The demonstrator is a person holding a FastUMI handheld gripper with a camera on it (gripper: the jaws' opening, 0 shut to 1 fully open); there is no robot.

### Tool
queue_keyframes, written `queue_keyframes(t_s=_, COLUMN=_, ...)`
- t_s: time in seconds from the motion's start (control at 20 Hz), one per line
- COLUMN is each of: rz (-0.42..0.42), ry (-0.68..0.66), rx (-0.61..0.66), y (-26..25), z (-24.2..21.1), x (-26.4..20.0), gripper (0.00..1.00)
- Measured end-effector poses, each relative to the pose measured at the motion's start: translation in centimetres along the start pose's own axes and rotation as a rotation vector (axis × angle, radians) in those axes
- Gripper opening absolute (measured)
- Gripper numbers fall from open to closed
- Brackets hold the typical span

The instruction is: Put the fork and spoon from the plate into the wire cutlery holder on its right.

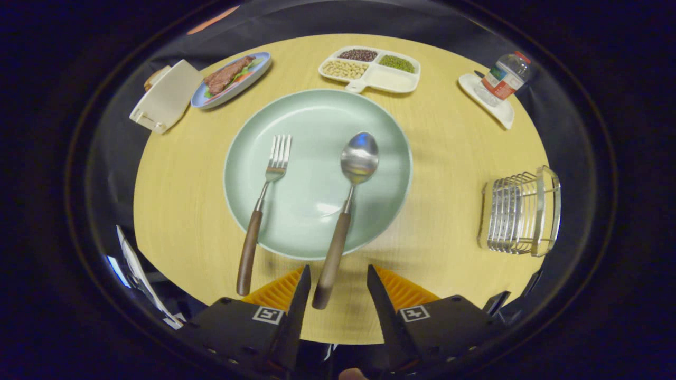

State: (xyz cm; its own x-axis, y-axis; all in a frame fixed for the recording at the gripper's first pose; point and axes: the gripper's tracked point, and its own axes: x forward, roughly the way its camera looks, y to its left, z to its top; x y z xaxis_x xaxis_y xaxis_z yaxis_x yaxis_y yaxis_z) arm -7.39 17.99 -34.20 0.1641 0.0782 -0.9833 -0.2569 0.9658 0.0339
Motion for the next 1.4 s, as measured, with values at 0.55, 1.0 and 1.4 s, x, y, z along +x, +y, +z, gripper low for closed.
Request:
queue_keyframes(t_s=0.55, rz=0.010, ry=-0.010, rx=0.004, y=-2.1, z=0.9, x=-2.6, gripper=0.01)
queue_keyframes(t_s=1.0, rz=0.086, ry=-0.093, rx=0.015, y=-5.8, z=1.0, x=-11.6, gripper=0.00)
queue_keyframes(t_s=1.4, rz=-0.001, ry=-0.138, rx=0.085, y=-16.0, z=-0.5, x=-19.0, gripper=0.00)
